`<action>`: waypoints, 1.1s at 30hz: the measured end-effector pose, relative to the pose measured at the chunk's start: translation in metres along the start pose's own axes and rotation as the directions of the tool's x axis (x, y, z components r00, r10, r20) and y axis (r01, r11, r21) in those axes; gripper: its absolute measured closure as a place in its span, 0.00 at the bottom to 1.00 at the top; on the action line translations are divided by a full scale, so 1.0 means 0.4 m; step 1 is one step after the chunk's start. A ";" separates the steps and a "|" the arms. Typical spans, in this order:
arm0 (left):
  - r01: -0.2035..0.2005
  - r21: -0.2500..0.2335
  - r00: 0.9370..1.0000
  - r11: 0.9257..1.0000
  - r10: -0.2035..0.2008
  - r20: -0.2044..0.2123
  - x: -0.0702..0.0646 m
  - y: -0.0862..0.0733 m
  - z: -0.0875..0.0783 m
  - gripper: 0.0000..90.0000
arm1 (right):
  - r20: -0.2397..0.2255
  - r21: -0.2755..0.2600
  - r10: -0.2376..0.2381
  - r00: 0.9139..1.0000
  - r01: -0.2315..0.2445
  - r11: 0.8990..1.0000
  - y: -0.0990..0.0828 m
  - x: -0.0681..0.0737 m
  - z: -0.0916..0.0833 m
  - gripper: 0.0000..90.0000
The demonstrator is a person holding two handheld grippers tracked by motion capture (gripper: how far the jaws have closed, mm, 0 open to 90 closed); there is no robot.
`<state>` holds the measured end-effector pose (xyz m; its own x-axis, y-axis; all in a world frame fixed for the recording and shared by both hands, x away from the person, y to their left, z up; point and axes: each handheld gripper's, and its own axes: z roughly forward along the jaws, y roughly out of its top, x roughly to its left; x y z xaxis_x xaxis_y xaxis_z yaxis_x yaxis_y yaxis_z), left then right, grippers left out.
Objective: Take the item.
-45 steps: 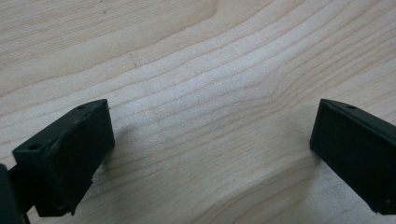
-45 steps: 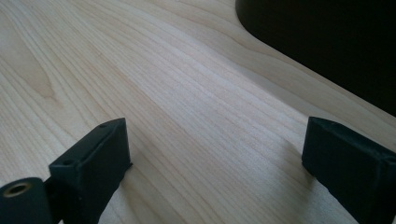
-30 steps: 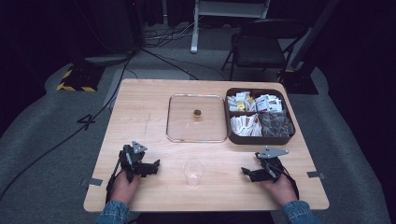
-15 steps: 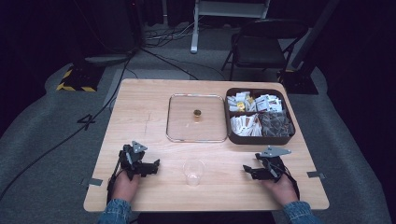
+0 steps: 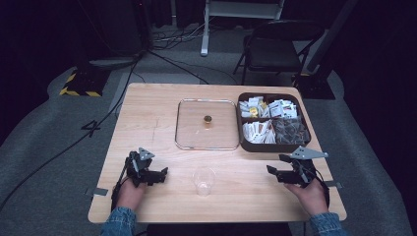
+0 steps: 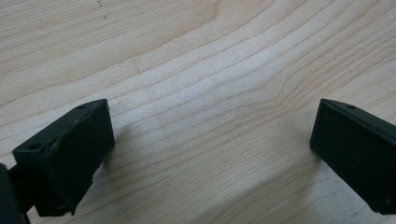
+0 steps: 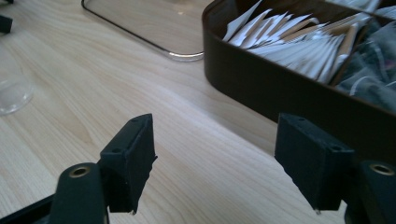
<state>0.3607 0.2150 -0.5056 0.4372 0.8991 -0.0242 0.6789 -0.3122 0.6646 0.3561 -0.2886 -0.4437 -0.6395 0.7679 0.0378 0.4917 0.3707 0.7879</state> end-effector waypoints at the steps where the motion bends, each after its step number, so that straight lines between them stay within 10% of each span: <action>1: -0.001 0.000 1.000 1.000 0.001 0.001 0.000 0.000 0.000 0.00 | 0.005 -0.007 0.003 1.000 -0.003 1.000 0.003 -0.004 -0.007 0.33; 16: -0.012 0.000 1.000 1.000 0.012 0.011 0.004 0.000 0.000 0.00 | 0.057 -0.122 0.074 0.996 -0.067 0.990 0.085 -0.086 -0.093 0.40; 33: -0.012 0.000 1.000 1.000 0.012 0.011 0.004 0.001 0.000 0.00 | 0.110 -0.115 0.169 0.980 -0.156 0.981 0.142 -0.215 -0.101 0.41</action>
<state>0.3616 0.2162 -0.5056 0.4519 0.8917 -0.0247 0.6734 -0.3229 0.6650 0.4151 -0.3548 -0.3773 -0.4785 0.8721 0.1026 0.5146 0.1838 0.8375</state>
